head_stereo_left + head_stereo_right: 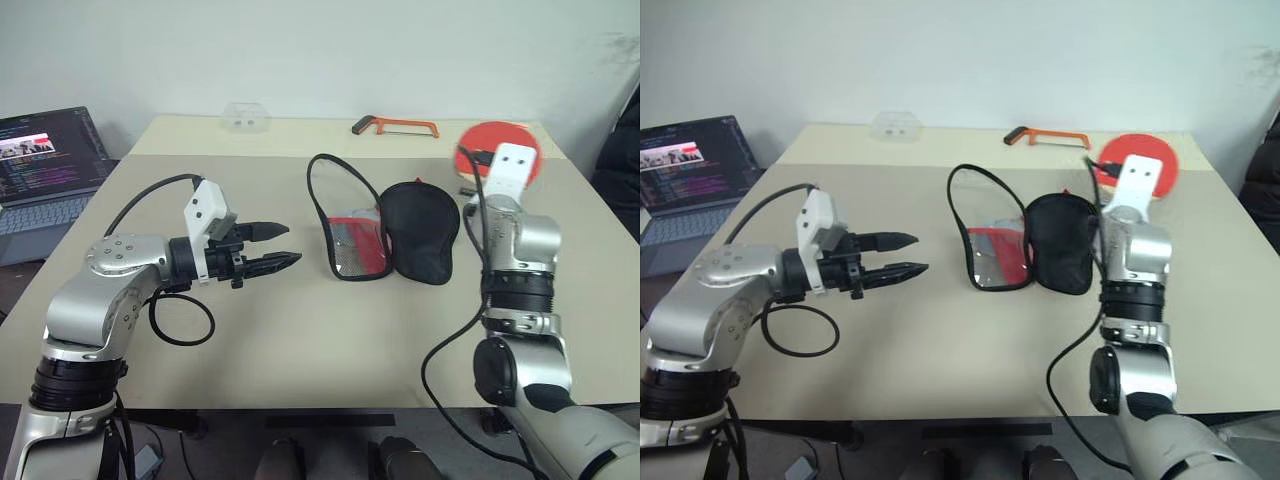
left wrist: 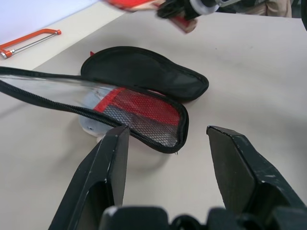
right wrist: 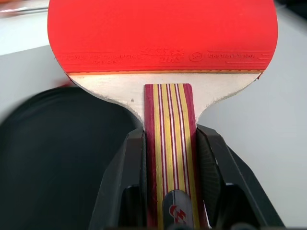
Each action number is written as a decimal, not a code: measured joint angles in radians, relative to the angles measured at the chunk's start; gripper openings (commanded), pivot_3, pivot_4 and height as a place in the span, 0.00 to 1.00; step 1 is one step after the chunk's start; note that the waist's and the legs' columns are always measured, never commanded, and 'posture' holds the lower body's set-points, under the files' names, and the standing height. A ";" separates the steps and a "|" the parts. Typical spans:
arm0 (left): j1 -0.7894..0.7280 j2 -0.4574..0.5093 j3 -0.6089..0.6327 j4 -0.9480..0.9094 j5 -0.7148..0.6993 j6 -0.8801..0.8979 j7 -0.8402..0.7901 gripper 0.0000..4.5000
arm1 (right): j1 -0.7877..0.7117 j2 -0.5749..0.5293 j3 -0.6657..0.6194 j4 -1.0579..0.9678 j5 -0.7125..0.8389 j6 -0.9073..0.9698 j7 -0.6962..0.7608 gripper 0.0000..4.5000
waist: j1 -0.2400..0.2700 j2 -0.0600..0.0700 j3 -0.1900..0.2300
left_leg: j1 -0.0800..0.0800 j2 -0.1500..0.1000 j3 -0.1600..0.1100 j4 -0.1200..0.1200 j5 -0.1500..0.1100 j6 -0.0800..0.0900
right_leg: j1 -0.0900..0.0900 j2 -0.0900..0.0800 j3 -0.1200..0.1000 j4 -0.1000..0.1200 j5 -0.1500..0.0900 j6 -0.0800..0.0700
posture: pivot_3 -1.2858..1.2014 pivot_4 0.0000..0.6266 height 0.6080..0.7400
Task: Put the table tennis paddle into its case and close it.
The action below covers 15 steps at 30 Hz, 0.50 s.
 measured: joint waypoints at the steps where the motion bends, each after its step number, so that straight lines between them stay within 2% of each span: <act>1: 0.001 0.000 0.000 0.000 0.000 0.000 0.001 0.62 | 0.000 0.019 0.001 -0.001 0.012 0.020 0.007 0.23 | 0.000 0.000 0.000 | 0.000 0.000 0.000 0.000 0.000 0.000 | 0.000 0.000 0.000 0.000 0.000 0.000 | 0.52 0.24 1.00; 7: 0.022 -0.002 0.000 -0.001 0.000 0.000 0.007 0.62 | 0.014 0.045 -0.017 -0.032 0.022 0.116 0.009 0.23 | 0.021 0.000 0.000 | -0.001 0.000 0.000 0.001 0.000 0.000 | 0.000 -0.001 -0.002 0.000 0.000 0.000 | 0.52 0.24 1.00; 15: 0.034 -0.004 0.000 -0.015 -0.002 0.000 0.021 0.62 | 0.069 0.115 -0.038 -0.109 0.023 0.215 0.011 0.23 | 0.022 0.000 0.000 | -0.001 0.000 -0.001 0.001 0.000 0.000 | -0.002 0.000 -0.002 0.003 -0.001 -0.001 | 0.52 0.24 1.00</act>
